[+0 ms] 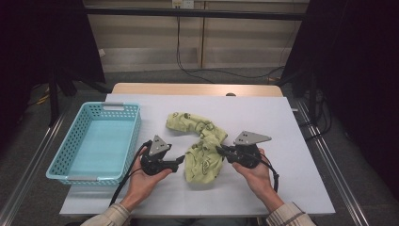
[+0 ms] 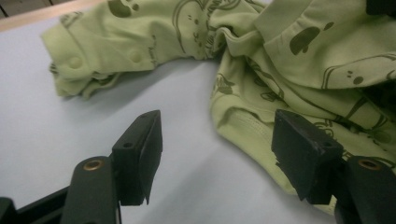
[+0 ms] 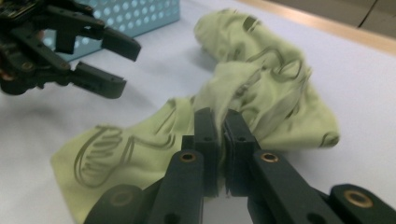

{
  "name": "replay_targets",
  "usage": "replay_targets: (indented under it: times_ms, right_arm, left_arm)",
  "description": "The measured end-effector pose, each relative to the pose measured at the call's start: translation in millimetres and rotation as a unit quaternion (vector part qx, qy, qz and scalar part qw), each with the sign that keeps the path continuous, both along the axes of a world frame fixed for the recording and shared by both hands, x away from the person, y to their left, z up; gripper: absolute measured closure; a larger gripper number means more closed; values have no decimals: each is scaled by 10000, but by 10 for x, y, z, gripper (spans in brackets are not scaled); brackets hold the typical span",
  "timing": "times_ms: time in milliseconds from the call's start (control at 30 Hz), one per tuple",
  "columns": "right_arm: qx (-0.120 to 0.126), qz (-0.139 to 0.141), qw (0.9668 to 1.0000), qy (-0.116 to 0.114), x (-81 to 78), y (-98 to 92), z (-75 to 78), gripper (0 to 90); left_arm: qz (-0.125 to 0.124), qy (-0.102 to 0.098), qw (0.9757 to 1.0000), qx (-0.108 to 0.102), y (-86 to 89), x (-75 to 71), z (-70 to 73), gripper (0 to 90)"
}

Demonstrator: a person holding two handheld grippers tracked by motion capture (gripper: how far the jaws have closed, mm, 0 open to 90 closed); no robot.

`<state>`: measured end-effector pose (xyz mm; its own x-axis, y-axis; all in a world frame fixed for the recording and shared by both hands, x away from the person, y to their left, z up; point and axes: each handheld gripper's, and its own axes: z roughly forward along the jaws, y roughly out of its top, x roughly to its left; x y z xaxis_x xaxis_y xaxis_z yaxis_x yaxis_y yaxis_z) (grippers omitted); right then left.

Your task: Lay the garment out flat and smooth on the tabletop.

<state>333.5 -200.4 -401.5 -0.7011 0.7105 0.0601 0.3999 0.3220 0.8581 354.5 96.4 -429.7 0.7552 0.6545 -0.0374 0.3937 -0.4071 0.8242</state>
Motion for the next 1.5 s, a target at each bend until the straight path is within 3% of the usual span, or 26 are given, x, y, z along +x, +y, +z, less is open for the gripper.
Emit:
replay_targets:
  times_ms: [167, 200, 300, 367, 533, 633, 700, 767, 833, 900, 1000, 1033, 1100, 1267, 1400, 1500]
  right_arm:
    - [-264, 396, 9982, 365, -119, 61, -187, 859]
    - [-346, 446, 9975, 421, -150, 87, -215, 859]
    - [-555, 567, 9955, 511, -213, 123, -279, 861]
    - [-538, 647, 9945, 629, -247, 99, -294, 862]
    - [-657, 884, 9907, 798, -370, 53, -354, 861]
    - [-588, 793, 9926, 705, -371, 35, -344, 812]
    - [-523, 701, 9944, 594, -355, 16, -310, 697]
    - [-435, 562, 9964, 461, -331, -10, -263, 572]
    - [-312, 456, 9980, 295, -310, -33, -199, 495]
    - [-381, 367, 9986, 94, -295, -29, -152, 423]
    - [-230, 337, 9992, -15, -248, -22, -99, 374]
    - [-171, 319, 9993, -4, -233, -21, -88, 344]
    - [-104, 269, 9996, 11, -201, -25, -75, 329]
    - [-66, 204, 9998, -22, -163, -35, -45, 280]
    - [26, 134, 9999, -36, -128, -60, -18, 254]
    - [104, 79, 9999, -58, -97, -95, 0, 239]
  left_arm:
    - [-249, 55, 9997, 13, -85, -64, -8, 511]
    - [-285, 56, 9995, 93, -93, -70, -7, 541]
    - [-418, 132, 9990, -31, -145, -126, -20, 604]
    - [-537, 74, 9985, 21, -172, -139, -27, 608]
    - [-566, 187, 9981, 151, -232, -121, -91, 577]
    - [-552, 217, 9980, 199, -298, -117, -155, 489]
    - [-589, 172, 9974, 380, -339, -115, -192, 439]
    - [-609, 306, 9972, 312, -363, -129, -219, 405]
    - [-577, 247, 9972, 402, -354, -112, -212, 406]
    - [-622, 330, 9969, 345, -344, -110, -229, 481]
    - [-767, 425, 9957, 307, -358, -135, -217, 628]
    - [-808, 438, 9951, 364, -354, -142, -210, 677]
    - [-879, 484, 9945, 286, -364, -149, -216, 760]
    - [-779, 523, 9952, 264, -348, -121, -233, 866]
    - [-777, 627, 9943, 382, -338, -134, -202, 898]
    - [-765, 611, 9948, 289, -331, -132, -216, 900]
